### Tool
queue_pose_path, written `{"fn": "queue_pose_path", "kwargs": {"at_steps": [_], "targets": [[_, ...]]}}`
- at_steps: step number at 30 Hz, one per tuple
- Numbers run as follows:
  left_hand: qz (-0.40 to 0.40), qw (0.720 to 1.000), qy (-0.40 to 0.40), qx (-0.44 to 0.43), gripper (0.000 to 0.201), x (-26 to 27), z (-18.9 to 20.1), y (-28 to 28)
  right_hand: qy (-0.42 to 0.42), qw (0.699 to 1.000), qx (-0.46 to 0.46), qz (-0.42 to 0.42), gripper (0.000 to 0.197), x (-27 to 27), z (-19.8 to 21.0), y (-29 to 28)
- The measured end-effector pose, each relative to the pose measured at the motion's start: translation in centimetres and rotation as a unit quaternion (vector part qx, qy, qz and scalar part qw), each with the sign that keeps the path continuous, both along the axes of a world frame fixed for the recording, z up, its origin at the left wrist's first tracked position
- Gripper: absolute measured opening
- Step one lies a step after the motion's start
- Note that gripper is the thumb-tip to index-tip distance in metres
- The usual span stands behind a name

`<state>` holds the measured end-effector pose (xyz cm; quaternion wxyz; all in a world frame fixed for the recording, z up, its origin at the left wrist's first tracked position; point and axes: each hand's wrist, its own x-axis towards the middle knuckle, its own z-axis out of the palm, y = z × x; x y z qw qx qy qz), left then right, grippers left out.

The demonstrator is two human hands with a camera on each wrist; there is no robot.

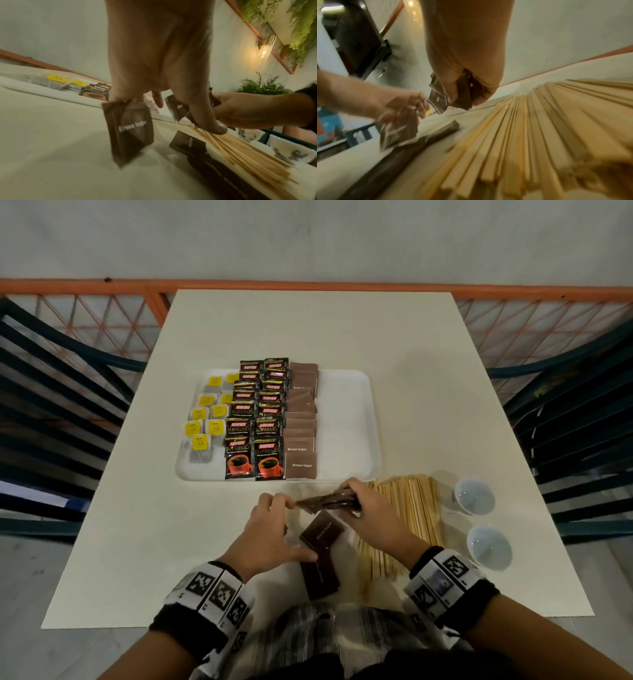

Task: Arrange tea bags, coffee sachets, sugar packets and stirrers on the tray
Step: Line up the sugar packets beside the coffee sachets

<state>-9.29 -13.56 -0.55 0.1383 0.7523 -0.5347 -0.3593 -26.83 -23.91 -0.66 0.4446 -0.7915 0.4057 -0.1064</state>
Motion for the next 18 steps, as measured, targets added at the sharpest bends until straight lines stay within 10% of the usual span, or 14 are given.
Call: {"fn": "queue_pose_path", "kwargs": {"at_steps": [12,18], "targets": [[-0.139,0.988,-0.028,0.055,0.109,-2.2,-0.9,-0.6,-0.163,0.959,0.156,-0.173,0.03,-1.1,1.0,-1.0],[-0.112,0.992,-0.048,0.016,0.051,-2.9,-1.5,-1.9,-0.142,0.963,0.164,-0.162,0.036,-0.9,0.4,-1.0]]}}
